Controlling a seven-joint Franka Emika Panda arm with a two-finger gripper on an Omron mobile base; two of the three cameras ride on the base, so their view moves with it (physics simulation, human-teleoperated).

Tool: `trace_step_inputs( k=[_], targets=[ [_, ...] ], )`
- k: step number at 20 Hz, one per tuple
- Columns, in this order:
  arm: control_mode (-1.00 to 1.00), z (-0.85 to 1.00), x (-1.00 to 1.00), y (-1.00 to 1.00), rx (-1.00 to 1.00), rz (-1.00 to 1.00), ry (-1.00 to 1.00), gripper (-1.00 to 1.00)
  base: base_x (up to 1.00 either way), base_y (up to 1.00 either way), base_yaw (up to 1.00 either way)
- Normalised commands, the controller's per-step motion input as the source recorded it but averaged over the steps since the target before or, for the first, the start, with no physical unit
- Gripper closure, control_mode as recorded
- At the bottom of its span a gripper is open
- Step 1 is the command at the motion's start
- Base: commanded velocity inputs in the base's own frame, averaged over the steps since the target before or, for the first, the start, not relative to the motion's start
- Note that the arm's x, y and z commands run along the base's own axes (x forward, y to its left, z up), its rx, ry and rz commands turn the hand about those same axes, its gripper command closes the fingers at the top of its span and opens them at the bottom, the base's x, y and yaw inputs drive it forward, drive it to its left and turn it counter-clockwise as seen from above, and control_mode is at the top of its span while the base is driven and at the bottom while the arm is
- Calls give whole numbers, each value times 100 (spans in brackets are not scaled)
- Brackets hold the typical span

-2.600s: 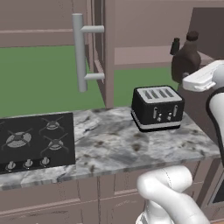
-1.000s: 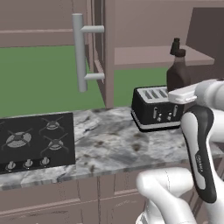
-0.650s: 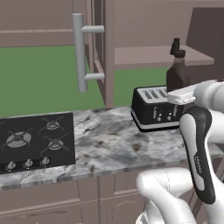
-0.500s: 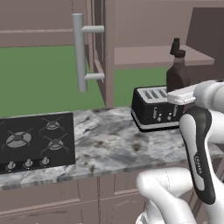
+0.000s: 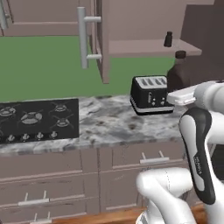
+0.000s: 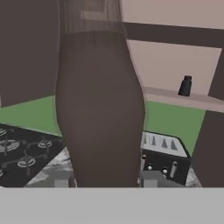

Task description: Move the syrup bottle and shaker from the cabinet to the dining counter.

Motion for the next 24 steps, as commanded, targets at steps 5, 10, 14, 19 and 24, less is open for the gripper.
trace_step_inputs(
  k=[5,10,14,19,24],
  targets=[
    [100,0,0,0,0,0,0,100,-79,27,45],
    [100,0,0,0,0,0,0,100,-39,27,92],
    [100,0,0,0,0,0,0,100,-17,0,100],
    [100,0,0,0,0,0,0,100,-18,0,100],
    [100,0,0,0,0,0,0,100,-19,6,100]
  ],
)
